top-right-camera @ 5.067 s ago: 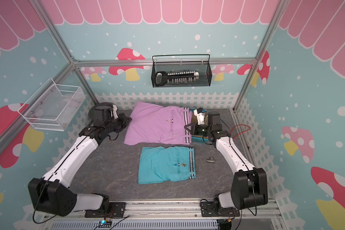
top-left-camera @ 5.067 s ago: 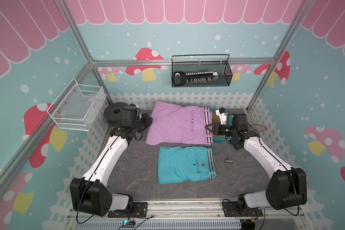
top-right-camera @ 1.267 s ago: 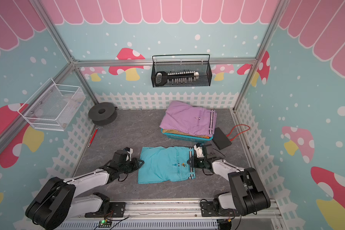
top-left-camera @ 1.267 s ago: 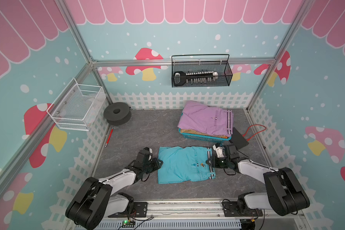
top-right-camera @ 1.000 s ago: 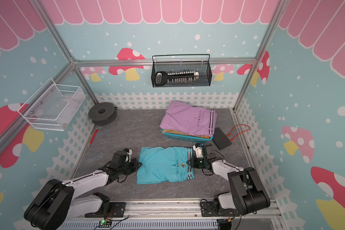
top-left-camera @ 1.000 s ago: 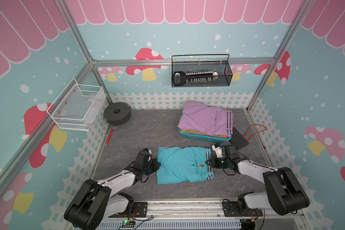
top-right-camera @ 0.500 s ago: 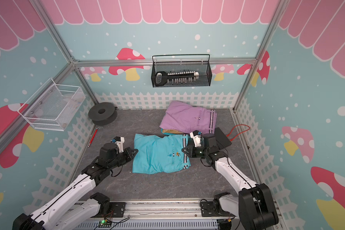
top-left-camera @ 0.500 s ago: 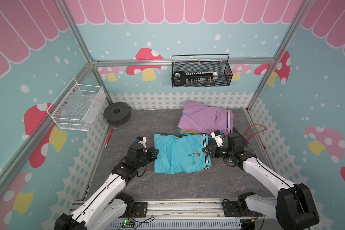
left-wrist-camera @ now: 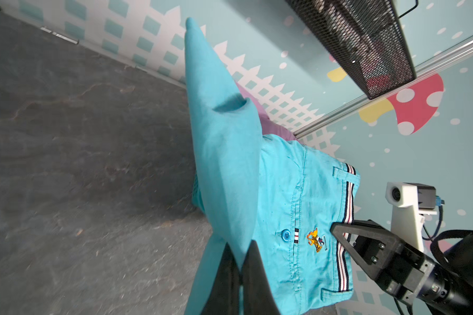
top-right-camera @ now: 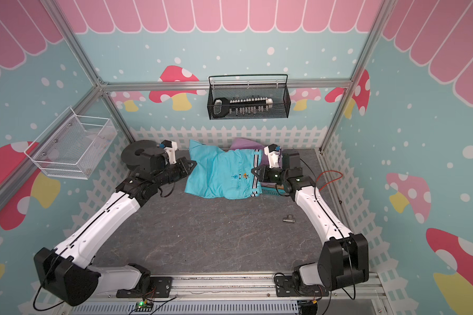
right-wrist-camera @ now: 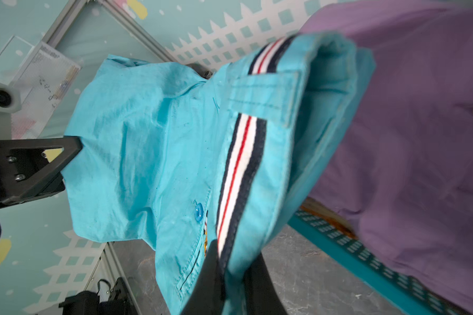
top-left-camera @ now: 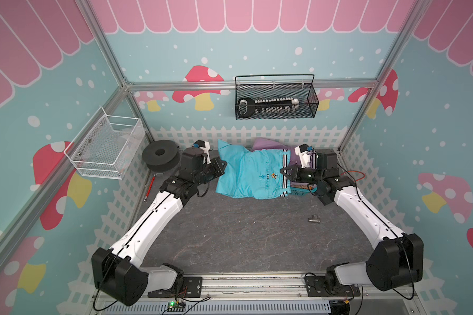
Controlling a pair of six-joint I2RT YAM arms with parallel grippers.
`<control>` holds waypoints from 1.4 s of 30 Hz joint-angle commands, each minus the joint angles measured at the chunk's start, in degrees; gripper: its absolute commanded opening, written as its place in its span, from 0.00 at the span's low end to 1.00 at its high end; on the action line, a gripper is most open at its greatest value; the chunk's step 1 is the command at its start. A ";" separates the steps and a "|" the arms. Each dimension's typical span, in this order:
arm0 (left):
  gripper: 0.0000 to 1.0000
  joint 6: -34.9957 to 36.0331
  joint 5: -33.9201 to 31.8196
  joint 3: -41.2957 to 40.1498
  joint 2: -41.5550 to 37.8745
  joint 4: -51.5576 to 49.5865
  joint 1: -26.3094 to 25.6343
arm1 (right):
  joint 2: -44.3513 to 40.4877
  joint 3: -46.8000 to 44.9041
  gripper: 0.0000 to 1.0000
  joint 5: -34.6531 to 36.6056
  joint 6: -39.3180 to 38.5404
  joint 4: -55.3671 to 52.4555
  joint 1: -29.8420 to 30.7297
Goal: Put the folded long pants in the basket
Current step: Place the long pant in the basket.
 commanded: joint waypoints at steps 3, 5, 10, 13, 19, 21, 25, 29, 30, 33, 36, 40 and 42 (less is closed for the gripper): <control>0.00 3.28 7.03 16.66 12.28 -0.54 1.39 | 4.30 6.27 0.00 -1.16 1.46 -0.19 -7.07; 0.00 2.98 10.05 23.14 17.73 -1.36 1.39 | 6.10 8.28 0.00 -0.88 1.54 -0.49 -8.61; 0.00 3.05 14.26 35.91 29.46 -4.14 0.58 | 10.62 12.75 0.00 -0.23 1.74 -3.24 -12.20; 0.00 2.40 16.17 41.45 35.47 -4.82 0.35 | 12.00 13.54 0.00 0.72 1.71 -3.23 -13.95; 0.00 2.53 17.38 52.69 45.40 -8.77 -1.73 | 14.28 15.26 0.00 2.34 0.16 -4.96 -16.27; 0.00 2.42 16.86 55.47 47.54 -10.12 -2.12 | 15.02 15.30 0.00 2.51 -0.12 -5.41 -17.25; 0.00 1.96 16.63 58.57 50.59 -11.03 -2.12 | 16.34 15.83 0.00 2.40 -0.53 -5.85 -18.54; 0.00 1.61 17.07 61.23 53.38 -11.67 -1.86 | 17.31 16.48 0.00 2.08 -0.70 -6.06 -19.22; 0.00 1.54 17.28 61.93 54.11 -11.70 -1.86 | 17.55 16.57 0.00 1.61 -0.64 -6.21 -19.41; 0.00 1.27 18.14 64.26 56.47 -12.13 -1.62 | 18.04 16.70 0.00 0.81 -0.64 -6.47 -19.95; 0.00 1.12 18.05 65.34 57.82 -12.58 -1.17 | 18.51 16.89 0.00 1.61 -0.84 -6.37 -20.07; 0.00 1.25 18.17 65.24 59.20 -12.69 -0.71 | 20.10 17.26 0.00 1.29 -0.67 -6.25 -20.49; 0.00 1.52 18.07 65.21 59.90 -12.67 -0.54 | 21.04 17.34 0.00 1.07 -0.76 -6.12 -20.47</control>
